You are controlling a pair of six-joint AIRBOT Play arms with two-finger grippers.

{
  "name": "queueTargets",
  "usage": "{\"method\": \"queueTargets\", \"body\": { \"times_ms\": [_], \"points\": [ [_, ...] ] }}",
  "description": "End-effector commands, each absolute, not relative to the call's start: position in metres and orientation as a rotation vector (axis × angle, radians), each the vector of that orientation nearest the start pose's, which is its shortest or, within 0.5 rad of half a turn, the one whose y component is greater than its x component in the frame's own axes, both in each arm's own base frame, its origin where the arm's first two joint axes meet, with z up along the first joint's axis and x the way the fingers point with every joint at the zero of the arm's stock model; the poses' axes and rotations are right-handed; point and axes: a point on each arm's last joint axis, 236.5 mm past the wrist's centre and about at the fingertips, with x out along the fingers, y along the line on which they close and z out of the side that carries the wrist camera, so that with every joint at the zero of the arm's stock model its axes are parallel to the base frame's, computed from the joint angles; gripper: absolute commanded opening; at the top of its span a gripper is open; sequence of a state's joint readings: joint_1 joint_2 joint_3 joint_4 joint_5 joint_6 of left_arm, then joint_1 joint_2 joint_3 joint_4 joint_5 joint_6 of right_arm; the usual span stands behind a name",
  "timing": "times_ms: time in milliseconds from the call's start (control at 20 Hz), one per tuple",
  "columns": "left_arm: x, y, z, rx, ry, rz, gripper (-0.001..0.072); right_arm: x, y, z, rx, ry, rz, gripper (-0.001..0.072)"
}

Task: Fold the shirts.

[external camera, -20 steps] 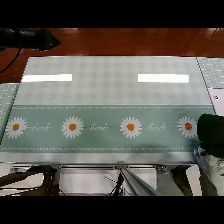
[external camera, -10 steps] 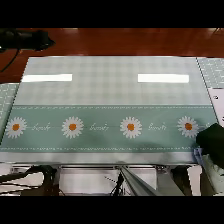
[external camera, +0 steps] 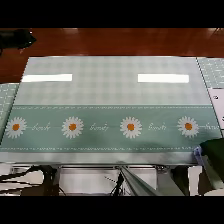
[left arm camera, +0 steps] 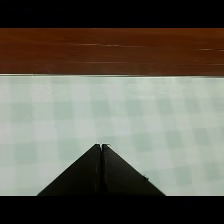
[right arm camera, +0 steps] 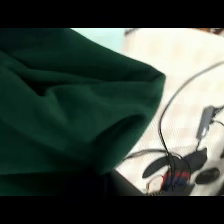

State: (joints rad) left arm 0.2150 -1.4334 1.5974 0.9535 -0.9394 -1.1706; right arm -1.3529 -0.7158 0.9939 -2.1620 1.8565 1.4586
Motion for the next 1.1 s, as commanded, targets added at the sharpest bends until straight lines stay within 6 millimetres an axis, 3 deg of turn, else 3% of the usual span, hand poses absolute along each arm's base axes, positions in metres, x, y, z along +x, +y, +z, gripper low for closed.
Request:
{"method": "queueTargets", "body": {
  "times_ms": [0, 50, 100, 200, 400, 500, 600, 650, 700, 750, 800, 850, 900, 950, 1050],
  "points": [
    [0.528, 0.018, 0.180, -0.204, 0.623, -0.243, 0.0028, -0.121, -0.149, 0.109, 0.800, 1.797, -1.514, 0.0017],
    [0.528, 0.019, 0.180, -0.205, 0.622, -0.241, 0.0027, -0.125, -0.144, 0.103, 0.825, 1.821, -1.501, 0.0039],
    [0.528, 0.018, 0.180, -0.205, 0.622, -0.241, 0.0028, -0.128, -0.141, 0.099, 0.831, 1.846, -1.474, 0.0138],
    [0.527, 0.018, 0.181, -0.205, 0.622, -0.244, 0.0028, -0.133, -0.150, 0.100, 0.762, 1.862, -1.449, 0.0240],
    [0.520, 0.013, 0.186, -0.198, 0.632, -0.260, 0.0028, -0.156, -0.171, 0.121, 0.589, 1.901, -1.562, 0.0276],
    [0.521, 0.013, 0.185, -0.194, 0.632, -0.261, 0.0028, -0.150, -0.187, 0.117, 0.546, 1.828, -1.568, 0.0444],
    [0.521, 0.011, 0.186, -0.162, 0.626, -0.276, 0.0029, -0.117, -0.218, 0.101, 0.478, 1.672, -1.474, 0.0484],
    [0.522, 0.011, 0.186, -0.135, 0.619, -0.284, 0.0033, -0.079, -0.235, 0.089, 0.463, 1.538, -1.371, 0.0461],
    [0.527, 0.013, 0.186, -0.075, 0.592, -0.291, 0.0087, -0.020, -0.250, 0.082, 0.414, 1.393, -1.175, 0.0338],
    [0.533, 0.014, 0.183, -0.019, 0.576, -0.300, 0.0226, 0.044, -0.261, 0.088, 0.333, 1.231, -0.989, 0.0321],
    [0.538, 0.015, 0.179, -0.007, 0.570, -0.297, 0.0423, 0.115, -0.265, 0.110, 0.267, 1.020, -0.841, 0.0325],
    [0.540, 0.011, 0.172, -0.018, 0.585, -0.303, 0.0570, 0.175, -0.260, 0.138, 0.258, 0.817, -0.732, 0.0380],
    [0.538, 0.002, 0.164, -0.048, 0.619, -0.320, 0.0601, 0.232, -0.241, 0.167, 0.320, 0.627, -0.604, 0.0551],
    [0.529, -0.015, 0.153, -0.072, 0.683, -0.351, 0.0601, 0.275, -0.211, 0.187, 0.428, 0.510, -0.459, 0.0614],
    [0.497, -0.038, 0.124, -0.033, 0.880, -0.354, 0.0599, 0.338, -0.128, 0.214, 0.605, 0.413, -0.123, 0.0614]
  ]
}}
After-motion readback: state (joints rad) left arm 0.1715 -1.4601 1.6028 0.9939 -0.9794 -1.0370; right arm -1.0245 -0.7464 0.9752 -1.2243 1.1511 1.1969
